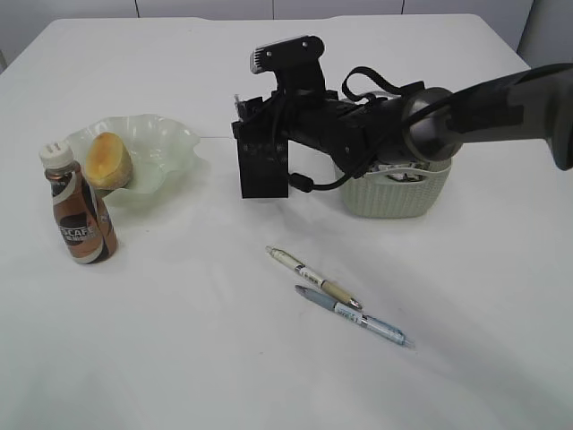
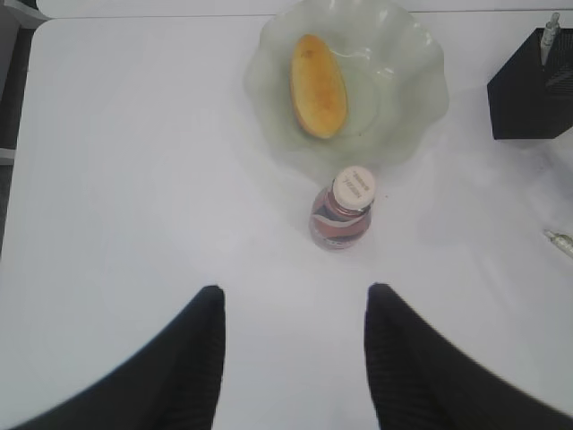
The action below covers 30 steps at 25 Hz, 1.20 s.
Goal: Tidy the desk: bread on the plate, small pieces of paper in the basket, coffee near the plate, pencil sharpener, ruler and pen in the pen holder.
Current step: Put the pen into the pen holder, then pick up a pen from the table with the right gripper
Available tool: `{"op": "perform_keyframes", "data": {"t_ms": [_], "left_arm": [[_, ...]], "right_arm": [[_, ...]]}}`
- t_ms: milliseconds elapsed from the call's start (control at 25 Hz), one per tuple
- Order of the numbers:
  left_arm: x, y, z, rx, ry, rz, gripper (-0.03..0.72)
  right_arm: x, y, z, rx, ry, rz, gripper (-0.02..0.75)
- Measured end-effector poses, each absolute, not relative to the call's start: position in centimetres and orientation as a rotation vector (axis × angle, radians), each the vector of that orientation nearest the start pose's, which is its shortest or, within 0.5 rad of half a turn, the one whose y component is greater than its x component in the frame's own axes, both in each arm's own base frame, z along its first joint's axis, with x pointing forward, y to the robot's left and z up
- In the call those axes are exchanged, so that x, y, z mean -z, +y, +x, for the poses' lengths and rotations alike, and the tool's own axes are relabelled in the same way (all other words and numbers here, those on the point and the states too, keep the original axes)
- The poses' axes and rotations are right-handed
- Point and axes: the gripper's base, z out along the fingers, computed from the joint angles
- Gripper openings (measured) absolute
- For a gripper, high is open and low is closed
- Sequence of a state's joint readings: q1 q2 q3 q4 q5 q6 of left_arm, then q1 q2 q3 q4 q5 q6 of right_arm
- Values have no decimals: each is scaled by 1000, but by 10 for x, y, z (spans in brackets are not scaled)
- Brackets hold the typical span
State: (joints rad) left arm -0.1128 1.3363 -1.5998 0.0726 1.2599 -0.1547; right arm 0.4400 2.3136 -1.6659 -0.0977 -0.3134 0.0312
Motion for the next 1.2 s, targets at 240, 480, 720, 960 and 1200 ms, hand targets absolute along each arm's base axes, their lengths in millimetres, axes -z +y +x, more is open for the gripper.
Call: {"op": "perform_keyframes", "data": {"t_ms": [240, 480, 720, 960, 1200], "left_arm": [[-442, -23, 255, 19, 2476, -54, 371], [-442, -23, 255, 27, 2475, -76, 371], [-442, -20, 255, -3, 2472, -84, 371], [-440, -22, 257, 16, 2481, -89, 371], [-434, -21, 262, -7, 2500, -89, 371]], "right_arm": [[-184, 224, 473, -252, 1885, -511, 456], [-230, 215, 450, -217, 2065, -518, 457], [-256, 218, 411, -169, 2318, -602, 457], [-245, 214, 380, -80, 2644, -700, 457], [-241, 221, 363, -79, 2696, -978, 457]]}}
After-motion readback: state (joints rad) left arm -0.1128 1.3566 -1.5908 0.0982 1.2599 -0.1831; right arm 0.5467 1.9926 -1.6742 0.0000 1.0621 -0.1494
